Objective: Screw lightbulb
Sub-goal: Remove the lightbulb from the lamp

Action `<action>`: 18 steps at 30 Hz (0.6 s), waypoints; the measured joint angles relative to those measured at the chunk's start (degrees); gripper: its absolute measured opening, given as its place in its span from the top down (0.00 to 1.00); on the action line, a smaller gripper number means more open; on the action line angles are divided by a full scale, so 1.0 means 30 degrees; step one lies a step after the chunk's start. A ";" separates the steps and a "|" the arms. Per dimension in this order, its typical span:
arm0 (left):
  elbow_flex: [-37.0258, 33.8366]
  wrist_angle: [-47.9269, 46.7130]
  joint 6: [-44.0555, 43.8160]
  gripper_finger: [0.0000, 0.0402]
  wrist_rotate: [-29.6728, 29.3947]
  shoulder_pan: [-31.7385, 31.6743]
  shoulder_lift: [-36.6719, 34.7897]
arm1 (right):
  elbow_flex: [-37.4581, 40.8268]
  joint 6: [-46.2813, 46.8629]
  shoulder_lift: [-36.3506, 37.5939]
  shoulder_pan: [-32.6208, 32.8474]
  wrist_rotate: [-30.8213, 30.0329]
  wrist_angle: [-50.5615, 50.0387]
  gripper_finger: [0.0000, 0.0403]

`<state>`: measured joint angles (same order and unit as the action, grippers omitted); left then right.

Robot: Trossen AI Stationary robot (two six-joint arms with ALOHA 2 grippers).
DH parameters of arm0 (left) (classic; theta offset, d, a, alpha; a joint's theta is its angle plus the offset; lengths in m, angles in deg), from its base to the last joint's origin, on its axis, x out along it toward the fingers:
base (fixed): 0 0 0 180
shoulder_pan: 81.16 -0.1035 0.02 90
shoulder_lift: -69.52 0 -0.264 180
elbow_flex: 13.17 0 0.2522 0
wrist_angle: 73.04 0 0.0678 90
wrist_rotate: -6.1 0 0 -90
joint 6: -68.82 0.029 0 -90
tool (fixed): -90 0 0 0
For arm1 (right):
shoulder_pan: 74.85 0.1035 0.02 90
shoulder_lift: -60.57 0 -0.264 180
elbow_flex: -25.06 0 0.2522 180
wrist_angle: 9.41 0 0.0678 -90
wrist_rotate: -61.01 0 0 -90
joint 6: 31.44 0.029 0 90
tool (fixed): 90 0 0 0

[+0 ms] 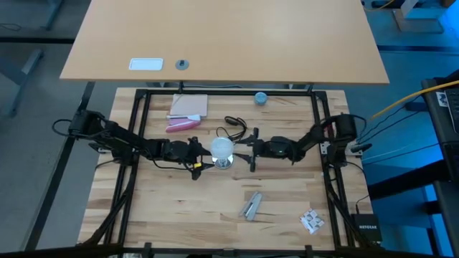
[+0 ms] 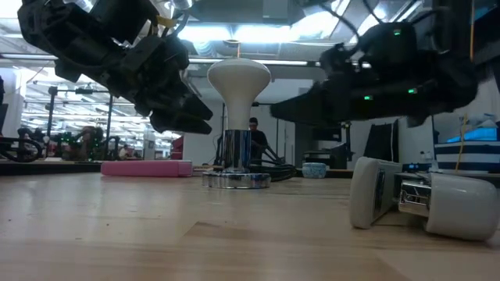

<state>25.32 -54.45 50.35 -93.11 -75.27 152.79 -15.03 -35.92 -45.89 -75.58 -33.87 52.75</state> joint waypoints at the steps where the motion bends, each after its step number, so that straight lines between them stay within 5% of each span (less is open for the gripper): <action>1: 0.0007 -0.0004 0.0000 0.37 0.0000 0.0000 -0.0002 | -0.0420 0.0118 -0.0344 -0.0002 0.0160 0.0000 0.40; 11: 0.0000 0.0000 -0.0002 0.37 0.0000 0.0000 -0.0002 | -0.3402 0.0617 -0.2806 -0.0015 0.2834 -0.0482 0.40; 18: 0.0000 0.0090 0.0122 0.37 0.0000 0.0000 -0.0002 | -0.4982 0.1088 -0.4484 -0.0015 0.2646 -0.0630 0.40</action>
<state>25.32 -54.18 50.71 -93.11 -75.27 152.78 -29.98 -32.65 -59.35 -75.63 -25.93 50.85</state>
